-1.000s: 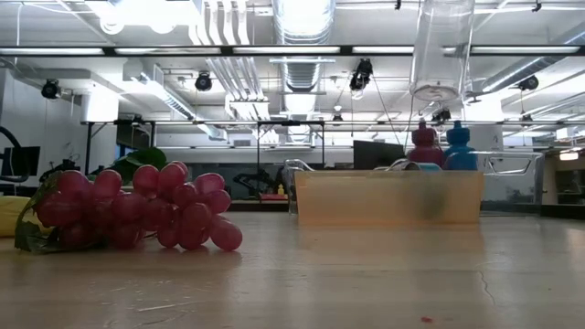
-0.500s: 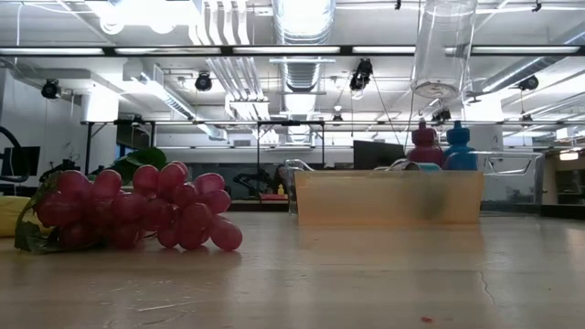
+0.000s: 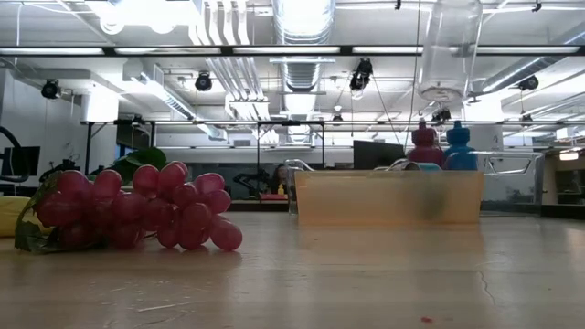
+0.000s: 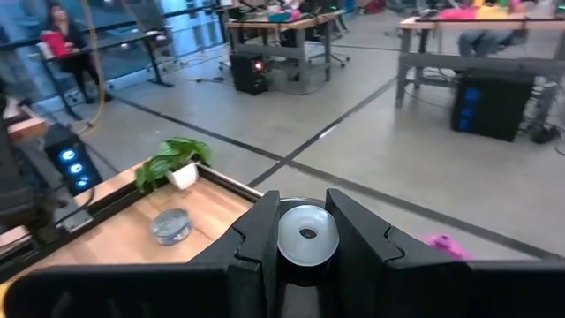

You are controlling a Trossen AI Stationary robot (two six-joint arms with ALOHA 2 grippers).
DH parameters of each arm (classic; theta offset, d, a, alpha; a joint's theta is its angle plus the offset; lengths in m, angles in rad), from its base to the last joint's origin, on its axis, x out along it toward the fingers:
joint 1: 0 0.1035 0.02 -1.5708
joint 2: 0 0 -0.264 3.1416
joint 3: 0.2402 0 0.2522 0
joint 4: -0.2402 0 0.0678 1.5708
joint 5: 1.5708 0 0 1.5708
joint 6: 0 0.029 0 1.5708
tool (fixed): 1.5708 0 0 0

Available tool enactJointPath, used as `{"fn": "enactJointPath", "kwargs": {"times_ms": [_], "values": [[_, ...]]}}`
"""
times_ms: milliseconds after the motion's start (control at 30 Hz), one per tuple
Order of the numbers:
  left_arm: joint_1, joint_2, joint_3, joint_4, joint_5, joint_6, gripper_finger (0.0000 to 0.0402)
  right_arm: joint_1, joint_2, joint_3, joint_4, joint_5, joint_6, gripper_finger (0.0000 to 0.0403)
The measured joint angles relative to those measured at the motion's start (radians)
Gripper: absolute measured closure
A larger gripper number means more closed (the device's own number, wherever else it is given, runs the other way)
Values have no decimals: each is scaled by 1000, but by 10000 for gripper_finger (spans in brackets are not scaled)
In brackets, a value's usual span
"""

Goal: Pick & Place Food Item
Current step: Put the transparent water bottle into the right transparent bin

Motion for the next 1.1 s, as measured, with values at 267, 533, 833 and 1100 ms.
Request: {"fn": "enactJointPath", "kwargs": {"times_ms": [267, 533, 833, 1100], "values": [[0, 0, 0, 0, 0, 3, 369, 0, -23, -3, -337, 45, 349, 328], [0, 0, 0, -1, 0, 3, 369, -35, -31, -5, -431, 63, 412, 328], [0, 0, 0, -1, 0, 3, 369, -201, -20, -48, -431, 61, 407, 328], [-1, 0, 0, 0, 0, 3, 369, -332, -22, -136, -423, 51, 489, 328]]}}
